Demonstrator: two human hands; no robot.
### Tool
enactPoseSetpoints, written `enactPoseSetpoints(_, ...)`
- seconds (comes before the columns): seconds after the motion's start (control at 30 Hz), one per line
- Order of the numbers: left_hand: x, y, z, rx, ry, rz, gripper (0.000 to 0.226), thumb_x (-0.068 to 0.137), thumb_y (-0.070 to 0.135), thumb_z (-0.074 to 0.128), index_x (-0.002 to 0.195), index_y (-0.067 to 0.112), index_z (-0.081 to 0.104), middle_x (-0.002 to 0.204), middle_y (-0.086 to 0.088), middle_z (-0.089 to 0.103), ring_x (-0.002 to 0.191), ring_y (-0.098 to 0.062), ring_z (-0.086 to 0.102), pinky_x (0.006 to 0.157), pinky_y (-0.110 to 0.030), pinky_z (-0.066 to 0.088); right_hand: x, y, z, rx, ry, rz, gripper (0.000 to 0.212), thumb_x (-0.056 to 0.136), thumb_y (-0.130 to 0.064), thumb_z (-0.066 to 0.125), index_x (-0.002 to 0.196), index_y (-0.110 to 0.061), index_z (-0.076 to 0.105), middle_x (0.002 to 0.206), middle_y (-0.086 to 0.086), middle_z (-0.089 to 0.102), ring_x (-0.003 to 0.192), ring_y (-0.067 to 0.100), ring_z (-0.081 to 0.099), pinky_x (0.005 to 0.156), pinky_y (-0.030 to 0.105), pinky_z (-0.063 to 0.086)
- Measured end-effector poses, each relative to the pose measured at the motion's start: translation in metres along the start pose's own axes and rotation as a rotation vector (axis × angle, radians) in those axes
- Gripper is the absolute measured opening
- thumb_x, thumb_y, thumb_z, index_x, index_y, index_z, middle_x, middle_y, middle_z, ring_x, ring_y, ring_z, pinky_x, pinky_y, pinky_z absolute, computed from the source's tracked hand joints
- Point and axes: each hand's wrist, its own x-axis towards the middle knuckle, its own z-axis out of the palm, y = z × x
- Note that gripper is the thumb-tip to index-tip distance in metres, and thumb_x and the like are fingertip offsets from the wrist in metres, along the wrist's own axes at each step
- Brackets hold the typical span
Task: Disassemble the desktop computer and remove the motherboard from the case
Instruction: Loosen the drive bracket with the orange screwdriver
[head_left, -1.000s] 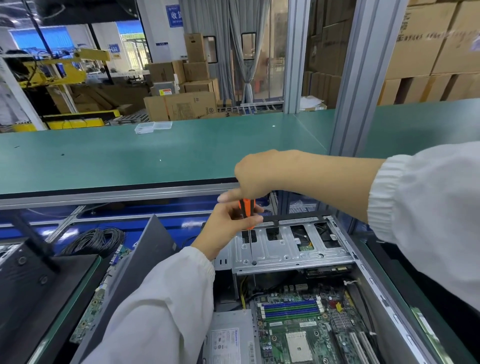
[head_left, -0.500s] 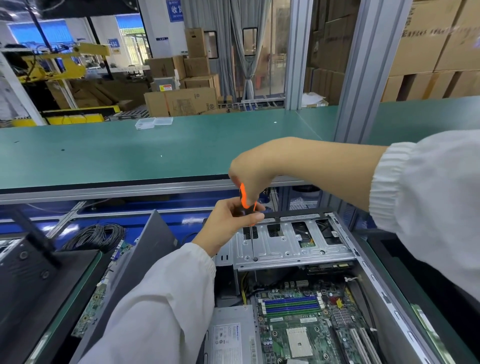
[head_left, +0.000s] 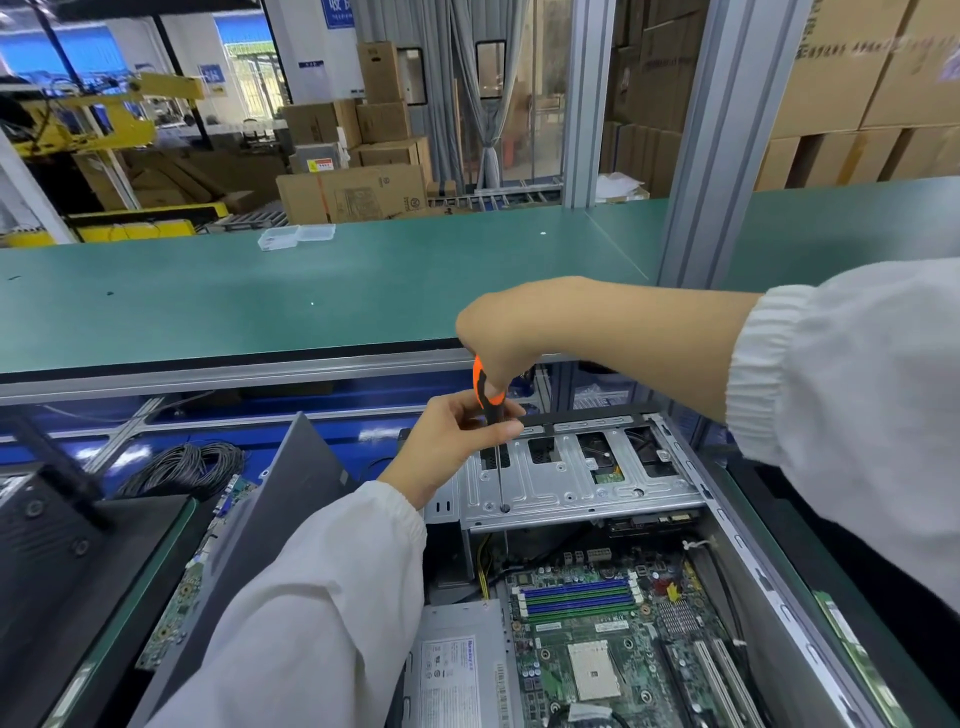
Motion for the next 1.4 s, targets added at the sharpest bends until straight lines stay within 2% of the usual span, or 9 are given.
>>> enactPoseSetpoints(0.17, -0.006, -0.008, -0.001, 0.027, -0.075, -0.062, 0.02, 0.086, 0.021, 0.071, 0.103, 0.013, 0.069, 0.091, -0.02, 0.069, 0.05, -0.005, 0.042, 0.049, -0.016, 0.035, -0.004, 0.001, -0.004, 0.01, 0.016, -0.05, 0.035, 0.09, -0.034, 0.061, 0.112, -0.006, 0.059, 0.088, 0.004, 0.053, 0.078, 0.023, 0.048, 0.047, 0.022, 0.031)
enactPoseSetpoints(0.27, -0.005, -0.005, -0.003, 0.024, -0.09, -0.032, 0.018, 0.09, 0.018, 0.066, 0.107, 0.013, 0.067, 0.085, -0.008, 0.073, 0.053, -0.007, 0.046, 0.049, -0.018, 0.039, -0.005, 0.003, -0.008, 0.025, 0.043, -0.031, 0.03, 0.089, -0.036, 0.062, 0.097, -0.008, 0.057, 0.075, 0.003, 0.05, 0.072, 0.023, 0.047, 0.047, 0.023, 0.031)
enactPoseSetpoints(0.5, -0.002, 0.002, -0.005, 0.061, -0.087, 0.015, 0.017, 0.089, 0.016, 0.067, 0.106, 0.015, 0.067, 0.08, -0.005, 0.071, 0.061, -0.011, 0.056, 0.057, -0.021, 0.047, -0.012, 0.013, -0.017, 0.091, 0.069, -0.026, 0.046, 0.085, -0.042, 0.066, 0.112, -0.004, 0.062, 0.102, 0.009, 0.065, 0.088, 0.027, 0.057, 0.063, 0.029, 0.04)
enactPoseSetpoints(0.67, -0.004, 0.004, -0.006, 0.054, -0.054, 0.026, 0.017, 0.09, 0.011, 0.065, 0.106, 0.013, 0.067, 0.075, 0.0, 0.069, 0.06, -0.011, 0.055, 0.059, -0.022, 0.048, -0.018, 0.025, -0.005, 0.161, 0.088, 0.004, 0.049, 0.079, -0.051, 0.069, 0.06, -0.01, 0.05, 0.059, 0.004, 0.048, 0.06, 0.025, 0.046, 0.055, 0.03, 0.037)
enactPoseSetpoints(0.73, -0.004, 0.005, -0.007, 0.034, -0.045, 0.029, 0.017, 0.09, 0.01, 0.064, 0.106, 0.012, 0.066, 0.075, -0.001, 0.068, 0.059, -0.012, 0.053, 0.059, -0.023, 0.048, -0.023, 0.026, 0.013, 0.213, 0.06, 0.018, 0.05, 0.079, -0.048, 0.07, 0.055, -0.013, 0.044, 0.054, 0.001, 0.043, 0.052, 0.02, 0.041, 0.052, 0.029, 0.034)
enactPoseSetpoints(1.07, -0.006, 0.012, -0.01, 0.021, -0.016, 0.048, 0.018, 0.093, 0.01, 0.06, 0.11, 0.009, 0.064, 0.076, -0.003, 0.063, 0.059, -0.01, 0.052, 0.061, -0.022, 0.049, -0.02, -0.006, 0.13, 0.516, -0.183, 0.03, 0.037, 0.097, -0.034, 0.048, 0.102, 0.0, 0.062, 0.079, 0.003, 0.053, 0.07, 0.021, 0.05, 0.064, 0.028, 0.04)
enactPoseSetpoints(1.17, -0.006, 0.012, -0.011, 0.013, 0.02, 0.05, 0.019, 0.093, 0.008, 0.059, 0.111, 0.007, 0.064, 0.074, -0.002, 0.062, 0.058, -0.008, 0.052, 0.06, -0.02, 0.05, -0.012, -0.035, 0.188, 0.663, -0.276, 0.096, 0.022, 0.099, -0.016, 0.04, 0.102, -0.003, 0.057, 0.097, 0.01, 0.059, 0.071, 0.02, 0.05, 0.062, 0.027, 0.041)
enactPoseSetpoints(1.27, -0.006, 0.012, -0.014, 0.012, 0.046, 0.049, 0.019, 0.094, 0.007, 0.058, 0.112, 0.006, 0.064, 0.074, -0.002, 0.061, 0.057, -0.007, 0.052, 0.061, -0.019, 0.05, -0.003, -0.064, 0.245, 0.9, -0.455, 0.191, 0.028, 0.101, -0.018, 0.038, 0.105, -0.001, 0.06, 0.092, 0.01, 0.057, 0.067, 0.02, 0.05, 0.061, 0.025, 0.042)
enactPoseSetpoints(1.4, -0.008, 0.011, -0.015, 0.006, 0.056, 0.037, 0.02, 0.094, 0.006, 0.057, 0.113, 0.005, 0.063, 0.078, -0.008, 0.059, 0.058, -0.009, 0.051, 0.059, -0.02, 0.048, 0.02, -0.08, 0.29, 1.821, -0.537, 0.706, 0.045, 0.103, -0.035, 0.031, 0.074, -0.009, 0.054, 0.048, -0.002, 0.037, 0.036, 0.009, 0.027, 0.034, 0.018, 0.019)
